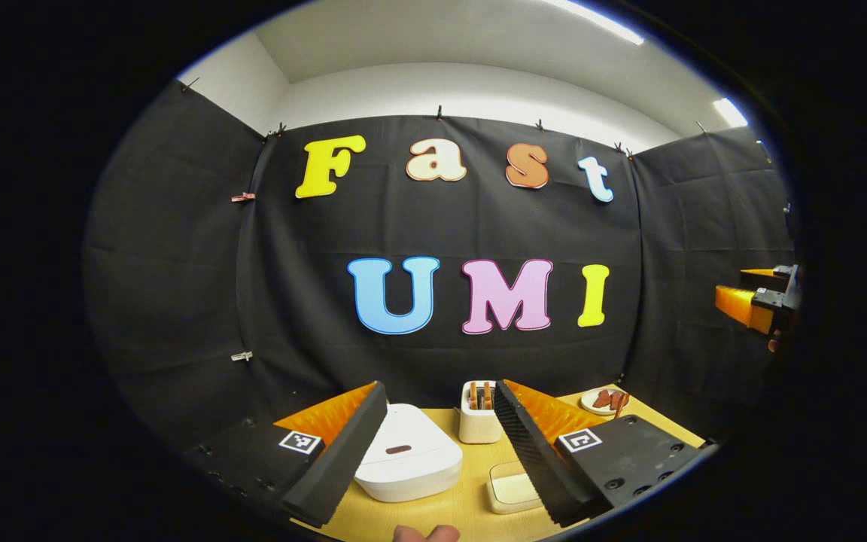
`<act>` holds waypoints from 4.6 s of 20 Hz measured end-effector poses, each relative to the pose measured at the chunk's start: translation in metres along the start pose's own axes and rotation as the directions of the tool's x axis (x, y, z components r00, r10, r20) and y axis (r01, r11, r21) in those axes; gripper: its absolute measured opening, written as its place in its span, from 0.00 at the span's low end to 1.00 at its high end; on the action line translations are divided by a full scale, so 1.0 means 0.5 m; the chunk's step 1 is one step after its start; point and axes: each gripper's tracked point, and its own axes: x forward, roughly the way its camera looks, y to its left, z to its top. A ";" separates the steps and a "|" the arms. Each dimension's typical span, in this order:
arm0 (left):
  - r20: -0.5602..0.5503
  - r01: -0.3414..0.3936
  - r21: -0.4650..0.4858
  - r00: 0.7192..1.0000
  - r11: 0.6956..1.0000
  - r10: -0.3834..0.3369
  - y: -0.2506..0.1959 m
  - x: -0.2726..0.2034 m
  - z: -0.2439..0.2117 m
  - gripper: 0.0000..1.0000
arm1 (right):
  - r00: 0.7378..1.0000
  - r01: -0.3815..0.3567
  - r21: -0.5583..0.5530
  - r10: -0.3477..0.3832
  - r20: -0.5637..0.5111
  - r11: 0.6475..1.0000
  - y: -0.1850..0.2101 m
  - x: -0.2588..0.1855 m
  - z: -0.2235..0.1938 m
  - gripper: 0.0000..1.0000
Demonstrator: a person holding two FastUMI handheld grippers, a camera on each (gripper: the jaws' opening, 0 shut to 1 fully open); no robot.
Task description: Close the left gripper, press the button to open the rice cooker; take a wooden spoon from the chopstick holder with the right hand, scoop a spoonful of rice and pour it into the rice cooker, then put the wooden spoon back into the chopstick holder.
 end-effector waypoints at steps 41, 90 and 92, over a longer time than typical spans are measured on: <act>-0.707 0.294 -0.108 0.648 0.950 -0.281 0.160 0.429 -0.567 0.07 | 0.992 0.110 -0.034 -0.111 -0.055 0.993 -0.048 -0.032 -0.081 0.97; -0.103 -0.146 -0.005 0.984 0.989 0.145 0.017 0.135 -0.189 0.97 | 0.930 -0.158 0.167 0.203 -0.307 0.973 -0.098 0.214 -0.507 0.98; -0.117 -0.171 -0.015 0.979 0.985 0.168 0.006 0.125 -0.198 0.97 | 0.913 -0.173 0.169 0.223 -0.343 0.970 -0.099 0.250 -0.567 0.98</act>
